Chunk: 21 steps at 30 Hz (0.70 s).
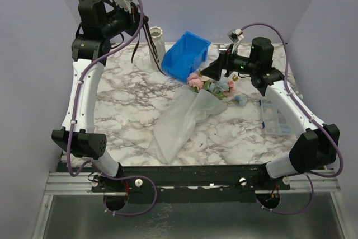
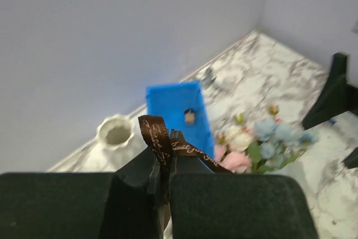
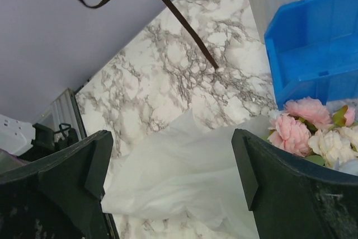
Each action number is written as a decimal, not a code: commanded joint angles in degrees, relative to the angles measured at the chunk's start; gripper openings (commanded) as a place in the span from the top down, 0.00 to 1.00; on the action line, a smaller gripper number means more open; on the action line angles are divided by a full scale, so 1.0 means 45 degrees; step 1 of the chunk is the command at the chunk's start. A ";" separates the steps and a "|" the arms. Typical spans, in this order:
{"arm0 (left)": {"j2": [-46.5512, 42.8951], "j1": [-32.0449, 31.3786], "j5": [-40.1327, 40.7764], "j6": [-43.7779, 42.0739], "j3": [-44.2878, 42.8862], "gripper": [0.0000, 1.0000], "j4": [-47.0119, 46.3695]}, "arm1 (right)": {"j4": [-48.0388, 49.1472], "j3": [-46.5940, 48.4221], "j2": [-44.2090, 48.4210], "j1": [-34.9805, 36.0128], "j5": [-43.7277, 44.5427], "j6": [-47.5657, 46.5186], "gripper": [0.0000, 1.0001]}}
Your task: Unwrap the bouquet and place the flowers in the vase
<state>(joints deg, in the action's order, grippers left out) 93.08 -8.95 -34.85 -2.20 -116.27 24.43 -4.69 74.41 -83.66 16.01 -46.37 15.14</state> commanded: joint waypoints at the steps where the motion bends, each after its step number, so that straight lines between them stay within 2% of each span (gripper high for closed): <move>1: -0.0589 0.1561 0.1964 -0.2095 -0.0260 1.00 0.4214 | -0.0325 -0.0623 0.0328 -0.0023 -0.0710 -0.0825 0.00; 3: -0.0950 0.2476 0.3064 -0.2964 0.0626 1.00 0.5158 | -0.0458 -0.0796 0.0268 -0.0004 -0.0864 -0.1164 0.00; 7: -0.1615 0.4937 0.3681 -0.4247 0.2190 1.00 0.6652 | -0.0778 -0.1026 0.0145 -0.0003 -0.0977 -0.1722 0.00; 13: -0.1905 0.7956 0.3234 -0.5630 0.1977 1.00 0.9318 | -0.0930 -0.1299 0.0018 -0.0003 -0.0984 -0.2387 0.00; 16: -0.2305 0.8801 0.3212 -0.6290 0.1855 1.00 1.0163 | -0.0929 -0.1379 -0.0128 -0.0014 -0.1004 -0.2430 0.00; 21: -0.3012 0.8958 0.3282 -0.7542 0.2214 1.00 1.1729 | -0.0988 -0.1351 -0.0324 -0.0007 -0.1014 -0.2583 0.00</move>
<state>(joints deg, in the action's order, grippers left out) 84.16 31.11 -20.12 -29.06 -106.17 67.79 -7.90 68.60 -84.09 16.01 -49.45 5.45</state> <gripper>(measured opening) 0.021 0.998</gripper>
